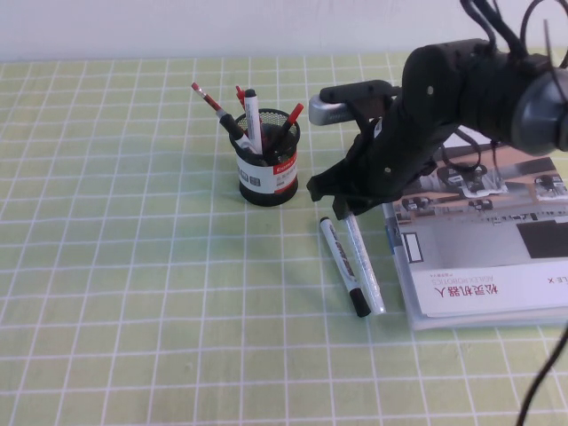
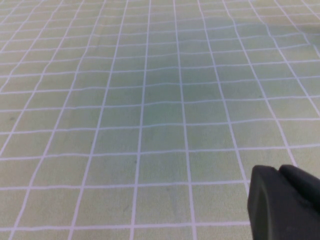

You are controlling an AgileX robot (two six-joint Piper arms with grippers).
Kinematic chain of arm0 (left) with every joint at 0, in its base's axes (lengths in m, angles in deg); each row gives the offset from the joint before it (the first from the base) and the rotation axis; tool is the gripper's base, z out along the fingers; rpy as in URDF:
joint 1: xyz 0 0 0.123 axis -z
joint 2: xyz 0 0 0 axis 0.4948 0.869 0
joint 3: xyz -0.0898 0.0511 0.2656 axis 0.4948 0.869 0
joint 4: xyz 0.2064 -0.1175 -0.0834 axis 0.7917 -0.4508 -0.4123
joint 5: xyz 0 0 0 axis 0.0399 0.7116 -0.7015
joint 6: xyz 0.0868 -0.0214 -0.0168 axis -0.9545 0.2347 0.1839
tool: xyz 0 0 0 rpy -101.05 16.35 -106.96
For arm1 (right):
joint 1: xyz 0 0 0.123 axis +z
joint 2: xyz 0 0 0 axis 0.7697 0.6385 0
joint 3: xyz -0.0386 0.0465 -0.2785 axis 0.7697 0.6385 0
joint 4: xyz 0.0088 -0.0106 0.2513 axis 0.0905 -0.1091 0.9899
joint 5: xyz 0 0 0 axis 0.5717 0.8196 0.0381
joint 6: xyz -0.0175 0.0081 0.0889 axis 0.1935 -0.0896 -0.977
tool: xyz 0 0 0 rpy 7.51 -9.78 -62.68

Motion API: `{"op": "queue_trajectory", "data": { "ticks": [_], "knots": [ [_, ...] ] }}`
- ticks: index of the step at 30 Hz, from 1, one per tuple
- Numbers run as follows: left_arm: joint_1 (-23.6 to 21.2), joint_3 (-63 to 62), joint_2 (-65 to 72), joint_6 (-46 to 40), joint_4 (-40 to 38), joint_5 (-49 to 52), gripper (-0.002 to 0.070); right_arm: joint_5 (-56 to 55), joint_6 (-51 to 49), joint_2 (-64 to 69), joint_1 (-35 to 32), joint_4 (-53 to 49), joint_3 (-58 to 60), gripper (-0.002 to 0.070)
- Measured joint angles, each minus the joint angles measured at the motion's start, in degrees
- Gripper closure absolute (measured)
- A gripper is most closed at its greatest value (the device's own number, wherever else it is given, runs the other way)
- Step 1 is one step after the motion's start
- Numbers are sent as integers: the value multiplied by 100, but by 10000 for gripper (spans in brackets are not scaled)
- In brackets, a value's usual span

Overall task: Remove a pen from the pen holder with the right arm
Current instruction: 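Take a marker out of the pen holder and lay it on the table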

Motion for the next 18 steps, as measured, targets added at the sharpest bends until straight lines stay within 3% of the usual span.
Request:
{"op": "queue_trajectory", "data": {
  "ticks": [18],
  "knots": [
    [0, 0, 0, 0, 0, 0, 681, -241, 0, 1038, -165, 35, -558, 578]
  ]
}}
